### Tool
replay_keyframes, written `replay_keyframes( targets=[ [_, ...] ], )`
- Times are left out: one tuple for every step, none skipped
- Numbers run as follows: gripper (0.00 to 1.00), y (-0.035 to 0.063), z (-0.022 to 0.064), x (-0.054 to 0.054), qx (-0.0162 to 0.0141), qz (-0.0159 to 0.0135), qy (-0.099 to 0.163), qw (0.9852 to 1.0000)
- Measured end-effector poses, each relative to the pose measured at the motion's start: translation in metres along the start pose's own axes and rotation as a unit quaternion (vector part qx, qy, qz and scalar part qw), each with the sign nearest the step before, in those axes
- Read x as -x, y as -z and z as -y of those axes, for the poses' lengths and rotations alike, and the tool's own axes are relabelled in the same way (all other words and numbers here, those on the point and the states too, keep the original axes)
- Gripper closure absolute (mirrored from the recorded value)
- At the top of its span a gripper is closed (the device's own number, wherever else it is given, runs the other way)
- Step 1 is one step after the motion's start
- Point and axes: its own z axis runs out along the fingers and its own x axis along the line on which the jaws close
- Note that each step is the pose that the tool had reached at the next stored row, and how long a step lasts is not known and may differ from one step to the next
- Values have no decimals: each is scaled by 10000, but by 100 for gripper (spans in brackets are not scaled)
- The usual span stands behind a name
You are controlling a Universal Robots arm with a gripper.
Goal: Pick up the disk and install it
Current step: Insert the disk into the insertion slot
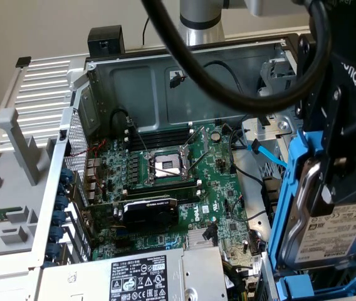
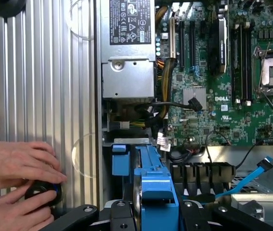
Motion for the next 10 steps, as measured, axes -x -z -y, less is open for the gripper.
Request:
replay_keyframes(
  targets=[
    [63, -4, 0, 0, 0, -1, 0, 10000],
    [63, -8, 0, 0, 0, -1, 0, 10000],
    [63, -11, 0, 0, 0, -1, 0, 10000],
    [63, -13, 0, 1, 0, -2, 0, 10000],
    [63, -14, 0, 1, 1, -2, 0, 10000],
    [63, -15, 0, 0, 1, -2, 0, 10000],
    [63, -17, 0, 0, 0, -1, 0, 10000],
    [63, -19, 0, 1, -1, 4, 0, 10000],
    [62, -20, 1, 1, -1, 3, 0, 10000],
    [62, -20, 0, 1, 0, 2, 0, 10000]
  ],
)
